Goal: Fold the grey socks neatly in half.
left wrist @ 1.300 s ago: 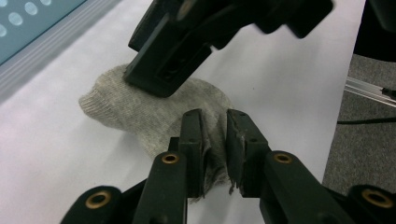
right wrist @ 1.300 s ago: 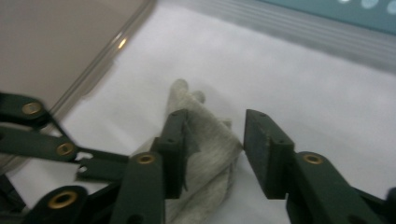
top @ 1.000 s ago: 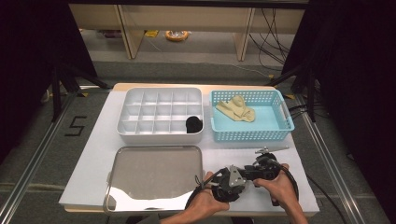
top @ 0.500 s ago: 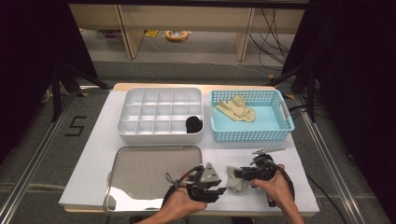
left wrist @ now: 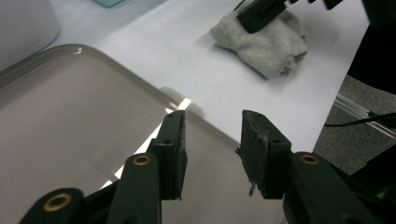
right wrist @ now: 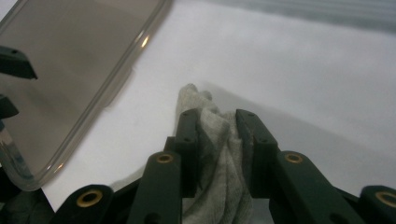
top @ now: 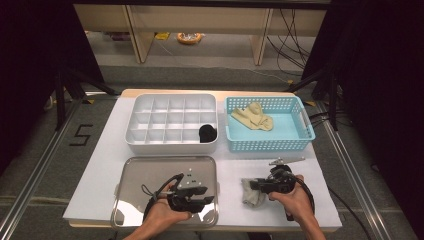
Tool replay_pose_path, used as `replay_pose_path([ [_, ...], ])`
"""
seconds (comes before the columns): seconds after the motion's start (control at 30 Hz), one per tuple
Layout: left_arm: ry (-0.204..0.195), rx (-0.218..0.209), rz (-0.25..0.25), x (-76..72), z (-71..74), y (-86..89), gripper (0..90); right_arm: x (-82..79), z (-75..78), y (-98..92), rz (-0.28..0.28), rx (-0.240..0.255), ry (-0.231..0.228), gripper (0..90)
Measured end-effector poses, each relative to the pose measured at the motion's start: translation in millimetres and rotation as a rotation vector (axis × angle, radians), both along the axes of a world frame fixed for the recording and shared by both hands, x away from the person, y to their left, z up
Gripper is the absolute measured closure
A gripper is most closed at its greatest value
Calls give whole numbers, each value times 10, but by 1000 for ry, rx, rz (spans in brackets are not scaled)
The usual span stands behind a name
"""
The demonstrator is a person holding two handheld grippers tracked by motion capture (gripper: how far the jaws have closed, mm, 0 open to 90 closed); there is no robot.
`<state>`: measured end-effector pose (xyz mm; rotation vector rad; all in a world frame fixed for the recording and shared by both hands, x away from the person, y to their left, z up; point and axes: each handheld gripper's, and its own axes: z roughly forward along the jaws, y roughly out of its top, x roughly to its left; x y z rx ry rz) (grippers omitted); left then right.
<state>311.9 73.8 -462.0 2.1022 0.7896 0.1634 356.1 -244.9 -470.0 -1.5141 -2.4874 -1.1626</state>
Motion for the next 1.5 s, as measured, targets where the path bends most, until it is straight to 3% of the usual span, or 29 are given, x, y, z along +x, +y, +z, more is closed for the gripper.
replay_pose_path([
  [0.03,5,2,1,7,3,37,581,-5,28,0,6,-22,-28,720],
  [0.07,4,4,9,8,3,68,578,-35,70,26,-15,-10,-4,720],
  [0.1,6,-2,15,13,1,101,573,-19,97,-3,14,-29,-35,720],
  [0.2,6,-4,40,29,-2,205,547,-43,186,-1,7,-18,-93,720],
  [0.4,25,1,85,45,-6,369,471,-62,333,13,-14,-16,-109,719],
  [0.43,33,-8,97,41,-13,378,454,-33,327,-1,3,-18,-150,719],
  [0.5,34,12,94,48,-16,424,426,-25,350,8,-1,-21,-146,719],
  [0.63,36,8,119,44,-26,471,391,-28,391,49,-13,-36,-151,718],
  [0.67,31,19,125,40,-24,508,386,5,399,55,8,-45,-192,718],
  [0.7,31,22,126,37,-27,522,385,13,404,74,13,-30,-180,717],
  [0.8,27,30,128,28,-41,557,371,42,444,112,28,-27,-203,717],
  [0.97,29,39,133,20,-53,601,358,82,526,206,14,-20,-185,716],
  [1.0,30,39,146,13,-58,620,353,127,568,246,28,-42,-212,716],
  [1.07,31,36,152,12,-64,644,345,179,600,303,44,-33,-230,715],
  [1.3,25,45,169,1,-75,706,315,305,736,470,62,-52,-239,714],
  [1.4,29,37,190,-7,-82,723,297,406,785,539,90,-71,-273,713],
  [1.5,34,40,183,-4,-77,750,280,431,816,618,83,-63,-258,713],
])
